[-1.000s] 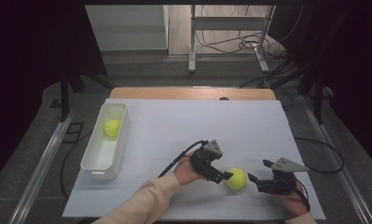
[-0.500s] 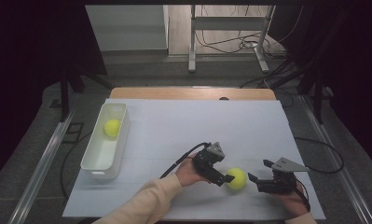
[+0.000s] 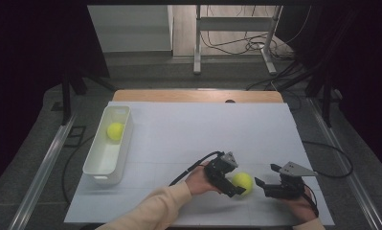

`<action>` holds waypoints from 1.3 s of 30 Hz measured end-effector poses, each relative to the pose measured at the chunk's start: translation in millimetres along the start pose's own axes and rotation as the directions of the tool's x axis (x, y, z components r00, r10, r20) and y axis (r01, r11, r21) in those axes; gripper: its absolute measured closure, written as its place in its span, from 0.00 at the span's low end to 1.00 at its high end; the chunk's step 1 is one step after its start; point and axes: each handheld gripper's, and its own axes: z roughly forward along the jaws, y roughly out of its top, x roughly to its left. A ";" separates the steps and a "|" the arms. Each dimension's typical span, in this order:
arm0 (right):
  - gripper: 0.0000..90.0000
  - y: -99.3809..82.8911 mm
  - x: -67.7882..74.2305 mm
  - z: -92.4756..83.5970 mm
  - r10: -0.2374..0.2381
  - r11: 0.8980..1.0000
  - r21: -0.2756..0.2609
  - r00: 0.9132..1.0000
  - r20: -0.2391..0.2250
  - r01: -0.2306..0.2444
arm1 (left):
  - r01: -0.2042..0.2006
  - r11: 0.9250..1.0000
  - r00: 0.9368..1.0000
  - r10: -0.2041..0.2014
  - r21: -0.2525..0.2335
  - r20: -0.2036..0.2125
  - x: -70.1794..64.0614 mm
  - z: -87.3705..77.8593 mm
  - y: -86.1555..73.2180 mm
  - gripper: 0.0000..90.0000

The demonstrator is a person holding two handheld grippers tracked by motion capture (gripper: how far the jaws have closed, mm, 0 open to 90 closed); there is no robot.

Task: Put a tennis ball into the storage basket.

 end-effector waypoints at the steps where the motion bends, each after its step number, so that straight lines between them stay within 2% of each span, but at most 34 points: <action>1: 0.18 0.0 -0.1 0.1 0.000 1.000 -0.003 1.000 -0.002 0.000 | 0.005 1.000 1.000 -0.005 -0.002 0.002 -0.9 2.3 0.5 0.12; 11: 0.18 -0.2 -0.8 -1.2 0.011 1.000 -0.009 1.000 0.009 -0.011 | -0.013 0.999 1.000 0.013 0.034 -0.001 -2.4 25.8 12.2 0.10; 14: 0.18 -0.5 -1.7 -1.9 0.014 1.000 -0.013 1.000 0.014 -0.014 | -0.016 0.999 1.000 0.017 0.043 -0.016 -2.3 30.2 13.2 0.22; 15: 0.18 -0.5 -1.9 -2.1 0.015 1.000 -0.012 1.000 0.015 -0.015 | -0.032 0.999 0.999 0.033 0.040 -0.024 -2.4 29.9 13.2 0.28; 18: 0.18 -0.6 -2.2 -2.7 0.016 1.000 -0.016 1.000 0.018 -0.016 | -0.030 0.998 0.999 0.031 0.048 -0.016 -1.8 27.7 13.3 0.29; 21: 0.18 -0.2 -2.0 -3.2 0.018 1.000 -0.019 1.000 0.022 -0.018 | -0.036 0.998 0.999 0.038 0.045 -0.036 -2.2 22.9 13.1 0.29; 33: 0.18 0.1 -1.6 -3.6 0.018 1.000 -0.021 0.999 0.033 -0.018 | -0.011 1.000 0.998 0.009 -0.025 -0.062 0.7 -5.2 11.1 0.29; 39: 0.18 0.0 -1.6 -3.4 0.019 1.000 -0.022 0.999 0.031 -0.018 | 0.010 0.999 0.999 -0.012 -0.041 -0.048 2.5 -15.3 7.8 0.29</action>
